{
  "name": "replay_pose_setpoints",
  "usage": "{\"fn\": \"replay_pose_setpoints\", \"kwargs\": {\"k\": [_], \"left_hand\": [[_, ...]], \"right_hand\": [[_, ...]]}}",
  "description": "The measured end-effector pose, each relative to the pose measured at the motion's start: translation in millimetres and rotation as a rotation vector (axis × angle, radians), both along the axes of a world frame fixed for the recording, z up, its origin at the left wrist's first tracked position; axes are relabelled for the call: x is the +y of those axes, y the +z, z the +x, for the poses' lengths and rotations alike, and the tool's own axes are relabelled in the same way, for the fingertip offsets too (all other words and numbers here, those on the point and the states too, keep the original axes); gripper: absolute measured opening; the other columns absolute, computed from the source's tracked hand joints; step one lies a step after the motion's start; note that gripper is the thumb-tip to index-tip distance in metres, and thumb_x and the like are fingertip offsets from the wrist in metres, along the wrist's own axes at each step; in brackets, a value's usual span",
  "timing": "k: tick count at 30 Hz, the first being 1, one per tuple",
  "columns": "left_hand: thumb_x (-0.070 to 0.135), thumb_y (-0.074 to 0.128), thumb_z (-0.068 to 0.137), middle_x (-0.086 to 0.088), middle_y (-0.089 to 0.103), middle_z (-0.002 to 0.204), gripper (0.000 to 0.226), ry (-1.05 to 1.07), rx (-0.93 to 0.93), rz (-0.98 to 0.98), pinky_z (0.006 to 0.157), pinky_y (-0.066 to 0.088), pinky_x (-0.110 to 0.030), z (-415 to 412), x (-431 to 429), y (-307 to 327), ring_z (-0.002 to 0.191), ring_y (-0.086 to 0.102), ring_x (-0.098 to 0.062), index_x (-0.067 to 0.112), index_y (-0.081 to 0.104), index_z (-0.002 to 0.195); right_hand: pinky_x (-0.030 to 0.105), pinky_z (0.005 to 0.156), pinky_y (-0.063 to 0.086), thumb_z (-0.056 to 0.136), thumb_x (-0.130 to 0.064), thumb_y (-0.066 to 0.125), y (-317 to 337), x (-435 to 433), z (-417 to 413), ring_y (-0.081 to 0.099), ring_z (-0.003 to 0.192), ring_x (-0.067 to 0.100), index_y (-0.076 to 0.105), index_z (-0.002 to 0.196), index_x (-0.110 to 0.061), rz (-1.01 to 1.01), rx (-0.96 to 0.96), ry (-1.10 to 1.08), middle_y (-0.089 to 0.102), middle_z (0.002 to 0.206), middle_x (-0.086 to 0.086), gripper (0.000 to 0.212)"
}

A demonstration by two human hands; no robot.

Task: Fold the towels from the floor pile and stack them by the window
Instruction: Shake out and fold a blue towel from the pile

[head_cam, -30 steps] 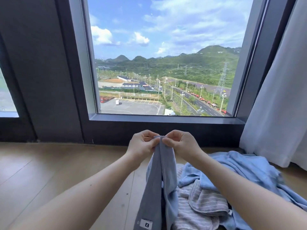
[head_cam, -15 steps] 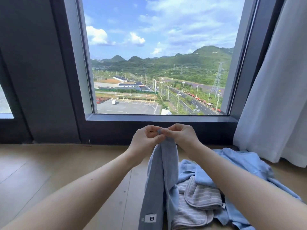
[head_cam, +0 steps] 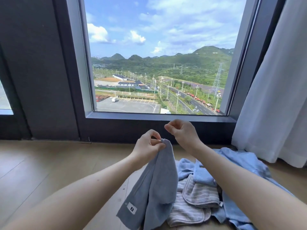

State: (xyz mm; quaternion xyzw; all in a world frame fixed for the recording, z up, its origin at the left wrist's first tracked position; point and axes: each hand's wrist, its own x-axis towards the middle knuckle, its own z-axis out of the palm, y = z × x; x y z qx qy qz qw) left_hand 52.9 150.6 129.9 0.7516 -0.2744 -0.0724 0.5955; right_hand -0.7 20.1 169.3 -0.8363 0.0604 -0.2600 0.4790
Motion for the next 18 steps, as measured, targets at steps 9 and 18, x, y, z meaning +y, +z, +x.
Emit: {"fn": "replay_pose_setpoints", "kwargs": {"k": [9, 18], "left_hand": [[0.01, 0.072, 0.078, -0.024, 0.068, 0.08, 0.039, 0.032, 0.039, -0.193, 0.066, 0.042, -0.035, 4, -1, 9, 0.074, 0.059, -0.023, 0.018, 0.036, 0.069], [0.008, 0.07, 0.081, -0.013, 0.064, 0.074, 0.023, 0.01, 0.1, -0.278, 0.068, 0.045, -0.034, 5, 2, 12, 0.071, 0.057, -0.021, 0.014, 0.051, 0.069]], "right_hand": [[0.021, 0.075, 0.048, 0.085, -0.019, 0.067, -12, -8, -7, 0.061, 0.077, 0.003, 0.067, 0.076, -0.024, 0.141, 0.052, 0.126, 0.068, 0.081, -0.005, 0.01], [0.02, 0.077, 0.049, 0.084, -0.007, 0.066, -12, 2, -2, 0.062, 0.078, 0.012, 0.061, 0.07, -0.021, 0.213, 0.0, 0.133, 0.066, 0.077, -0.002, 0.021]]}}
